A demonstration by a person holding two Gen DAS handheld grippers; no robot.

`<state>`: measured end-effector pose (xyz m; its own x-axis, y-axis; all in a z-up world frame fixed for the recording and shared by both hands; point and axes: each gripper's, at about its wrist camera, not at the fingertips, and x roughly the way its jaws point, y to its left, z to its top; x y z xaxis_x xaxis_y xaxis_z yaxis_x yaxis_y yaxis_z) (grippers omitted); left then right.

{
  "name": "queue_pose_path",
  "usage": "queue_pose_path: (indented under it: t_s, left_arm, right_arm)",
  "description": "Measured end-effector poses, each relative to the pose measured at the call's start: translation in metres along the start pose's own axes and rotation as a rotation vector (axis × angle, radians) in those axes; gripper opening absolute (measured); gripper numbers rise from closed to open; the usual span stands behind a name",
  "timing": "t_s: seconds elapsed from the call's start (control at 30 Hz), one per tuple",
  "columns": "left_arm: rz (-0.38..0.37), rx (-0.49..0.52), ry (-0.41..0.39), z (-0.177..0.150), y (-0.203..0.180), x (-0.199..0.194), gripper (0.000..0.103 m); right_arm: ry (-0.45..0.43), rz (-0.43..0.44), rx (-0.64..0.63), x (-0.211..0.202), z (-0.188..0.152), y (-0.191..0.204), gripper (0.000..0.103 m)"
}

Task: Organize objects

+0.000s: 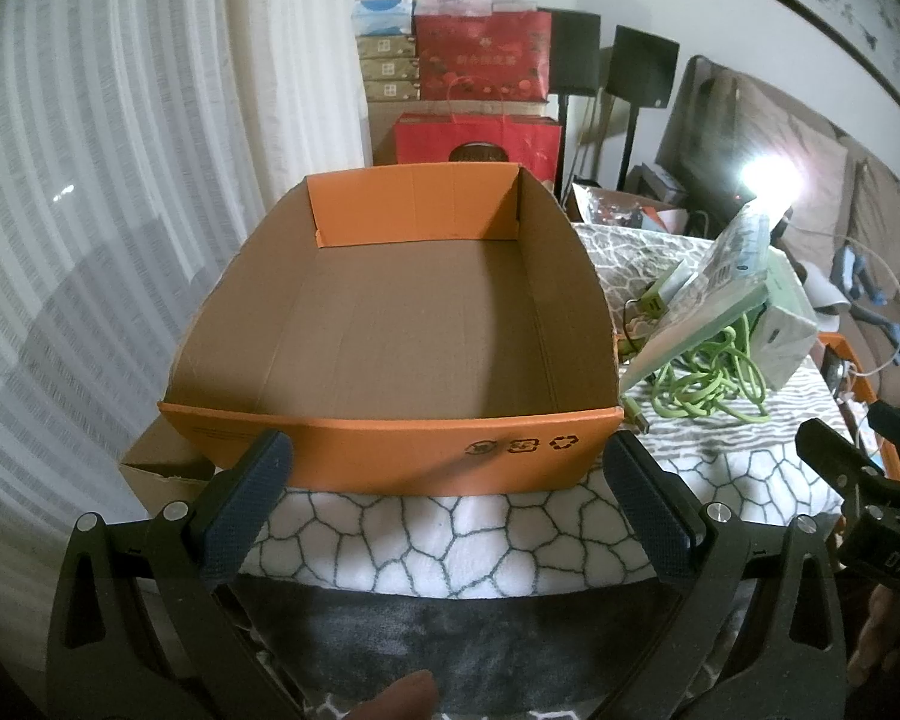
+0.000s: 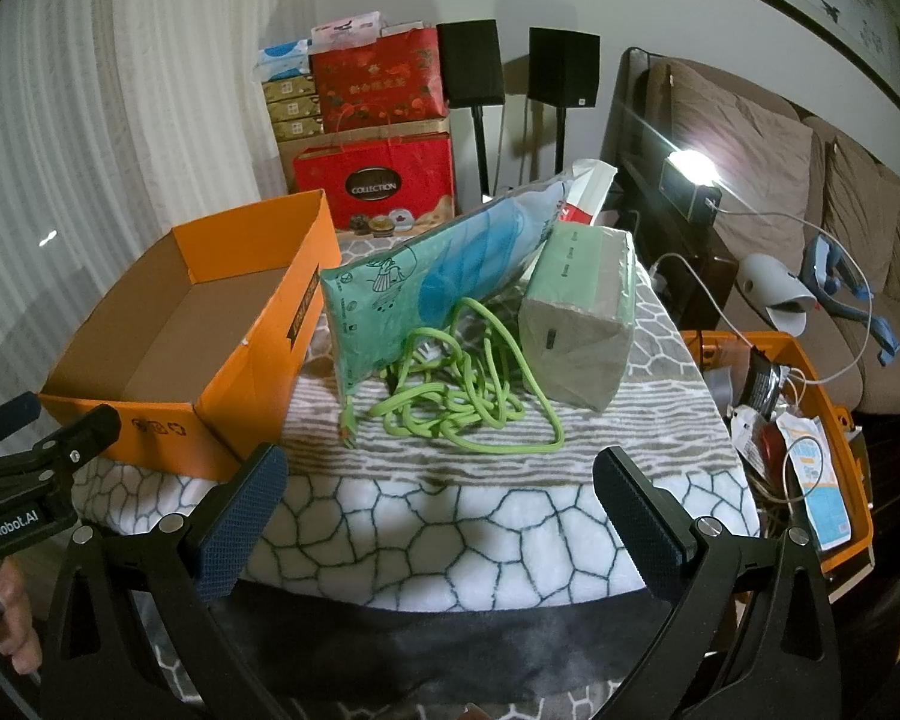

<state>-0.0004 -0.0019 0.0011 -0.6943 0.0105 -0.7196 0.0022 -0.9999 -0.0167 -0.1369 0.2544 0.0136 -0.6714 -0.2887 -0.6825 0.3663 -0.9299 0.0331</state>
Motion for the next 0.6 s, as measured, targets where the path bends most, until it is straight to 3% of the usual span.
queue_pose_path:
  t_s: [0.6]
  left_arm:
    - [0.046,-0.022,-0.016,0.016,0.026,0.007,0.103]
  right_arm:
    - [-0.006,-0.013,0.003,0.007,0.015,-0.007,0.103]
